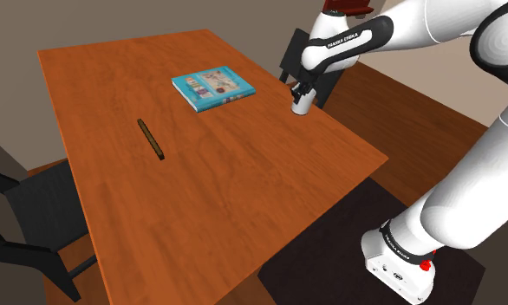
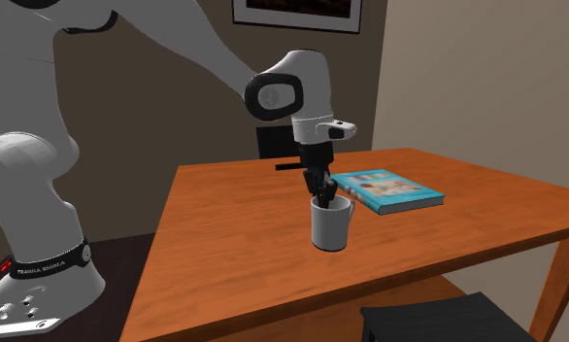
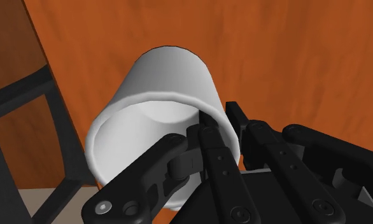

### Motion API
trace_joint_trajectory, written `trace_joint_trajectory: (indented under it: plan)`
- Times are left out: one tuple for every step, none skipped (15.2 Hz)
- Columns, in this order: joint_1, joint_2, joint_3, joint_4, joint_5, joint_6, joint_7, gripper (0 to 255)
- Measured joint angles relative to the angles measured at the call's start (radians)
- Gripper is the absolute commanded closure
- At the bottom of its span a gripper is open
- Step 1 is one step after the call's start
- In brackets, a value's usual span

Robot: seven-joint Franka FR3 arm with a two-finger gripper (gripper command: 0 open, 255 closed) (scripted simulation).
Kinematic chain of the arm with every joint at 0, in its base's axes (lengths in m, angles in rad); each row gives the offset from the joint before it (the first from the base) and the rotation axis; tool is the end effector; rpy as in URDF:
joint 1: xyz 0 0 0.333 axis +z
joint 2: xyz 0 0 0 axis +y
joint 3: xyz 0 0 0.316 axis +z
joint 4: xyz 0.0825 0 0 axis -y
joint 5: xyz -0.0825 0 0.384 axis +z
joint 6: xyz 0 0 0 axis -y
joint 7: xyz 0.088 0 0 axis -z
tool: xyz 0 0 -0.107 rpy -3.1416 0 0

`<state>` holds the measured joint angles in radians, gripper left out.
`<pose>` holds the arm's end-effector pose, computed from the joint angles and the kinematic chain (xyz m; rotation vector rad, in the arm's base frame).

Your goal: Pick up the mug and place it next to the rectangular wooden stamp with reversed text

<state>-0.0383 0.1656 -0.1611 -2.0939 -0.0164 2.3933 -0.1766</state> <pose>0.5726 -0.1139 0.3576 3.0725 -0.0116 0.1943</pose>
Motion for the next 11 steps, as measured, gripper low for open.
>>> trace_joint_trajectory:
  plan:
    - [0.0,-0.006,0.0,0.006,-0.001,-0.012,0.0,255]
    - [0.001,-0.013,0.0,0.011,-0.003,-0.024,0.002,255]
    - [0.001,-0.018,0.0,0.018,-0.003,-0.035,0.002,255]
    - [0.0,-0.027,-0.001,0.02,-0.005,-0.046,0.0,255]
    - [0.001,-0.032,-0.002,0.029,-0.005,-0.06,0.001,255]
    - [0.002,-0.044,-0.001,0.031,-0.008,-0.074,0.003,255]
    - [0.002,-0.049,-0.002,0.038,-0.008,-0.086,0.002,255]
    - [0.002,-0.054,-0.002,0.044,-0.009,-0.097,0.003,255]
    - [0.003,-0.06,-0.002,0.048,-0.011,-0.107,0.004,255]
    - [0.002,-0.067,-0.002,0.053,-0.012,-0.119,0.003,255]
    - [0.003,-0.074,-0.002,0.063,-0.013,-0.135,0.005,255]
